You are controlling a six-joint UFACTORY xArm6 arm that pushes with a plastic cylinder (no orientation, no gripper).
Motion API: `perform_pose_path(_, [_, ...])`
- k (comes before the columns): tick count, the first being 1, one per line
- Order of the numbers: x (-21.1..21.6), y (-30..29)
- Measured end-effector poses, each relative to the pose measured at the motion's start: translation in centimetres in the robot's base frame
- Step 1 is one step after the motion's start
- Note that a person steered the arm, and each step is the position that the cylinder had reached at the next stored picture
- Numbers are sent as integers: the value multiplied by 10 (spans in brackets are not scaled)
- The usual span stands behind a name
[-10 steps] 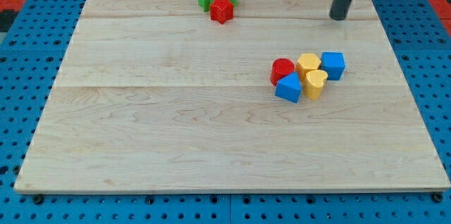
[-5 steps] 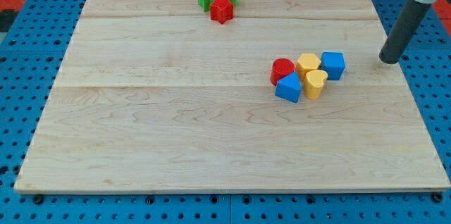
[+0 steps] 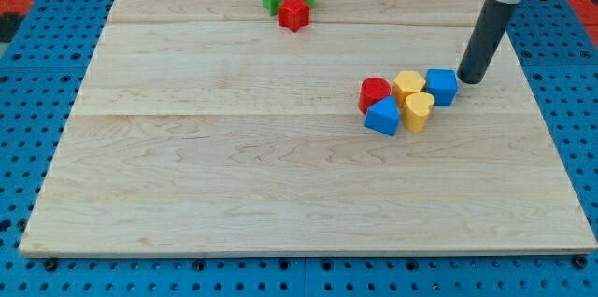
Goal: Move the blue cube and yellow hexagon to the center of the board
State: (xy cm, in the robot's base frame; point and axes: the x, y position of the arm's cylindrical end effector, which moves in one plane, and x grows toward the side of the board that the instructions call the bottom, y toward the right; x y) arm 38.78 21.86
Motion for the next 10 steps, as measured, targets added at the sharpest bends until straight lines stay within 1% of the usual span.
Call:
perform_pose_path(1, [17,22])
perform_pose_path(2, [33,28])
perform_pose_path(3, [34,-25])
perform_pose_path(4, [20,-26])
perform_pose_path(5, [1,-39])
perform_pose_path(6, [-11,-77])
perform_pose_path(7, [-18,-132])
perform_pose_path(8, [-19,-216])
perform_pose_path(9, [-18,-270])
perform_pose_path(10, [-18,-253])
